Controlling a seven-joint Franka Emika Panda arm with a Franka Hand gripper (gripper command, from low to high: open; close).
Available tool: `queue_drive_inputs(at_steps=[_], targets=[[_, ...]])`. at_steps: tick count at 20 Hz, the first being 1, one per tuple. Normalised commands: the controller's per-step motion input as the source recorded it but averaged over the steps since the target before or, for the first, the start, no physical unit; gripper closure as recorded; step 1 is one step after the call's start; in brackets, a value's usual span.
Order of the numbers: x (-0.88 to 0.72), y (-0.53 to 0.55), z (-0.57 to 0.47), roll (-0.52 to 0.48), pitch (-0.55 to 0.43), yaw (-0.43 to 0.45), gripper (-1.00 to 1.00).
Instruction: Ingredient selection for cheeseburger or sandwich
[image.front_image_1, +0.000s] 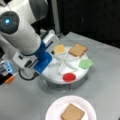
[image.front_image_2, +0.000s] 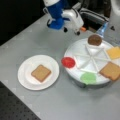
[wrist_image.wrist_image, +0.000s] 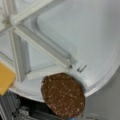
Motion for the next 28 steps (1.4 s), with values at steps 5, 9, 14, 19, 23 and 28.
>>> queue_drive_inputs(at_steps=[5,9,14,19,23,28], targets=[[-0.25,0.43,-0.13,-0.332,-0.141,-0.016,-1.0],[-0.12,0.34,-0.12,-0.253,-0.13,0.001,-1.0],[-0.04,0.24,-0.1,-0.218,-0.115,-0.009,-1.0],[0.02,0.26,-0.08,-0.226,-0.085,-0.026,-1.0],[0.1,0.34,-0.14,-0.199,-0.074,-0.031,-1.0],[0.1,0.25,-0.15,-0.147,-0.058,-0.017,-1.0]])
